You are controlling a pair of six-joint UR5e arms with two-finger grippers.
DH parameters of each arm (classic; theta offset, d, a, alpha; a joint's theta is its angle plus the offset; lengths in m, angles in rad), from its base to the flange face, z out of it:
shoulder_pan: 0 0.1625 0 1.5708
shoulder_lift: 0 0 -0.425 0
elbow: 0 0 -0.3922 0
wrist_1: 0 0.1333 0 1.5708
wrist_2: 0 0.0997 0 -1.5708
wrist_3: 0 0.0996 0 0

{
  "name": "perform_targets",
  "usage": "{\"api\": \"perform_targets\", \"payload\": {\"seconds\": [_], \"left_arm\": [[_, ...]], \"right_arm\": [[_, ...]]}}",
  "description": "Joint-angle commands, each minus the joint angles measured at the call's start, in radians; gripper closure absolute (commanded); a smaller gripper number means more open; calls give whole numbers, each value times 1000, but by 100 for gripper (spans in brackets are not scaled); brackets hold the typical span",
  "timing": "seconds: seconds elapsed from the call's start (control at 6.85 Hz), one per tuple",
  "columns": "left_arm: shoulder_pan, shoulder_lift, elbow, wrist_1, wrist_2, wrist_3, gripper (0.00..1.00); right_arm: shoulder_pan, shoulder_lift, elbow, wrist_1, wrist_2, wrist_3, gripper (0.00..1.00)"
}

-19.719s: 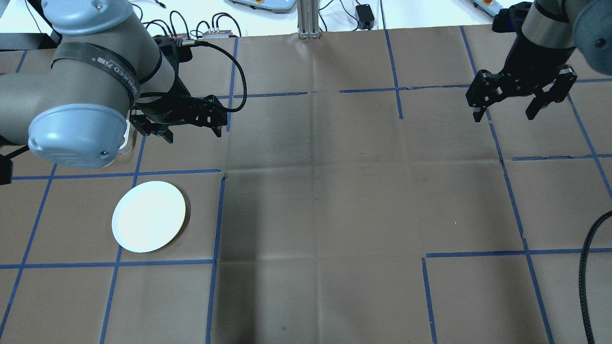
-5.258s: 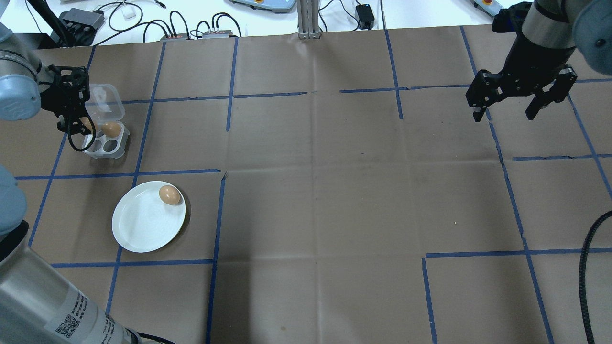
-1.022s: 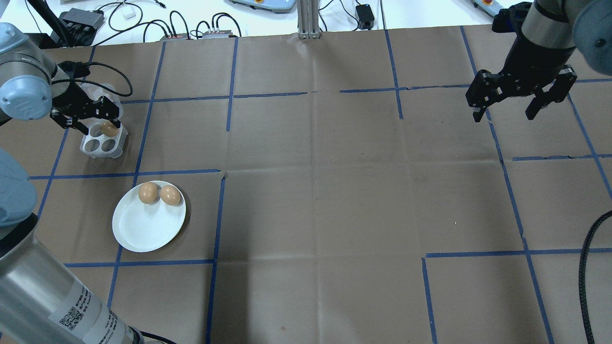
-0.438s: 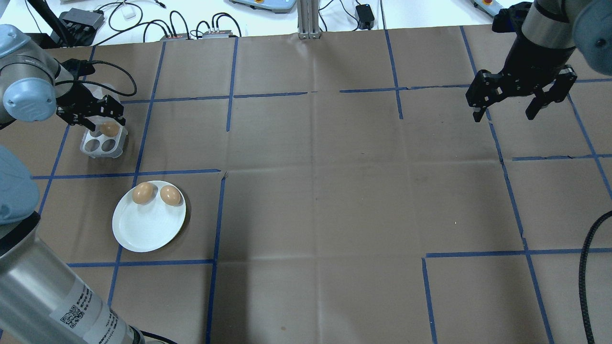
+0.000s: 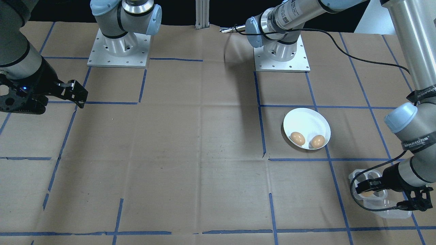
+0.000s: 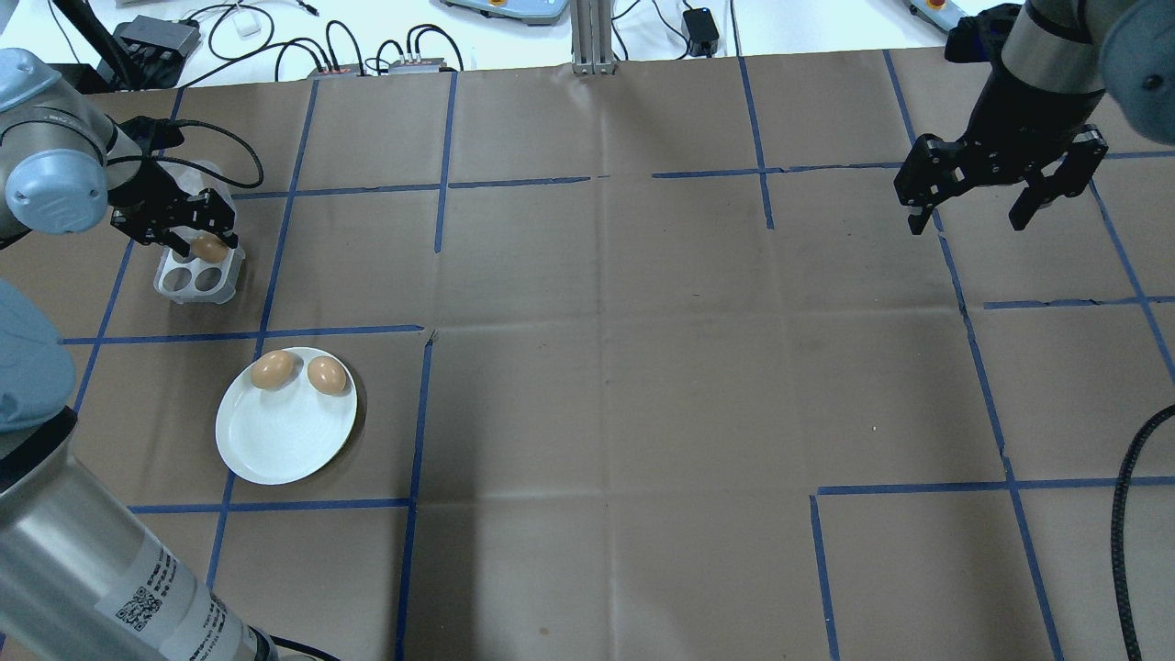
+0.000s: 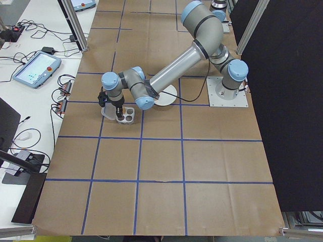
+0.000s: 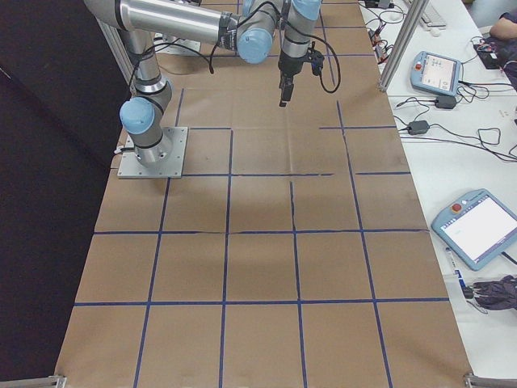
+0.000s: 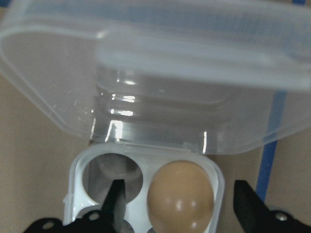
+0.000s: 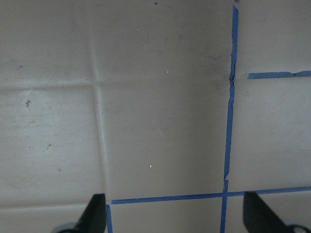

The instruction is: Place egg on plate

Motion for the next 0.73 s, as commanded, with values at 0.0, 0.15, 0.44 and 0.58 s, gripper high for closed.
{"api": "perform_targets", "payload": {"seconds": [0.0,0.15,0.44,0.58], "left_arm": [[0,4,1,-24,3,0,65],[0,4,1,-34,3,0,77],[0,25,9,-52,0,0,86],[1,49,6,-60,0,2,87]], "right_arm": [[0,0,0,0,0,0,0],[0,0,0,0,0,0,0],[0,0,0,0,0,0,0],[0,0,0,0,0,0,0]]}}
